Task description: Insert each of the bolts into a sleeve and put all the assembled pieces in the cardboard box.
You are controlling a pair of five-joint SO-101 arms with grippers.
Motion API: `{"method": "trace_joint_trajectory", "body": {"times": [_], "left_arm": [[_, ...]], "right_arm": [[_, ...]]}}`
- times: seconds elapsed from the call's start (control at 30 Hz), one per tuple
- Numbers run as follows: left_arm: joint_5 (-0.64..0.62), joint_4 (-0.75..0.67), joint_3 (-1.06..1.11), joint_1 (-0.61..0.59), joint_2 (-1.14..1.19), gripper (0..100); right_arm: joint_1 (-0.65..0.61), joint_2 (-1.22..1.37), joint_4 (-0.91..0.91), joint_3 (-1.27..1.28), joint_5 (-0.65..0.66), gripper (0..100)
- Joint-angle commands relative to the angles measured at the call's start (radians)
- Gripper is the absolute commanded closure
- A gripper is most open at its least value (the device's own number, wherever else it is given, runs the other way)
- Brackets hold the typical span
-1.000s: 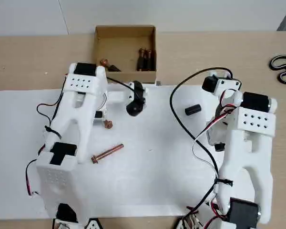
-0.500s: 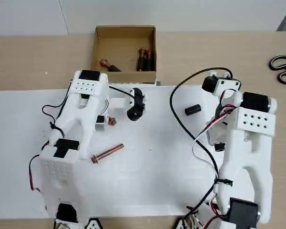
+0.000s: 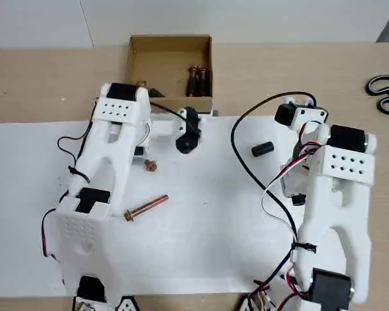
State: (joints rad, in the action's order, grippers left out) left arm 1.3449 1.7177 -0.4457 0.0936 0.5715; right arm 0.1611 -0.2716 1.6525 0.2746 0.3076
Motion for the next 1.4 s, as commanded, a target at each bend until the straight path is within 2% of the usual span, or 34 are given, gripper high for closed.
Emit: {"method": "trace_joint_trajectory", "body": {"times": [0.0, 0.33, 0.67, 1.03, 1.37], "left_arm": [[0.235, 0.031, -0.067, 0.005, -0.009, 92], [0.230, -0.051, -0.039, 0.003, 0.044, 89], [0.230, -0.051, -0.039, -0.008, 0.058, 84], [0.230, -0.101, -0.024, -0.011, 0.149, 84], [0.230, -0.092, -0.050, -0.003, 0.166, 98]], "right_arm": [[0.008, -0.042, -0.001, -0.011, 0.009, 99.4], [0.010, -0.042, -0.001, -0.011, 0.011, 99.4], [0.010, -0.042, 0.002, -0.011, 0.011, 99.4], [0.010, -0.042, 0.004, -0.011, 0.011, 99.4], [0.004, -0.042, 0.002, -0.011, 0.008, 99.4]]}}
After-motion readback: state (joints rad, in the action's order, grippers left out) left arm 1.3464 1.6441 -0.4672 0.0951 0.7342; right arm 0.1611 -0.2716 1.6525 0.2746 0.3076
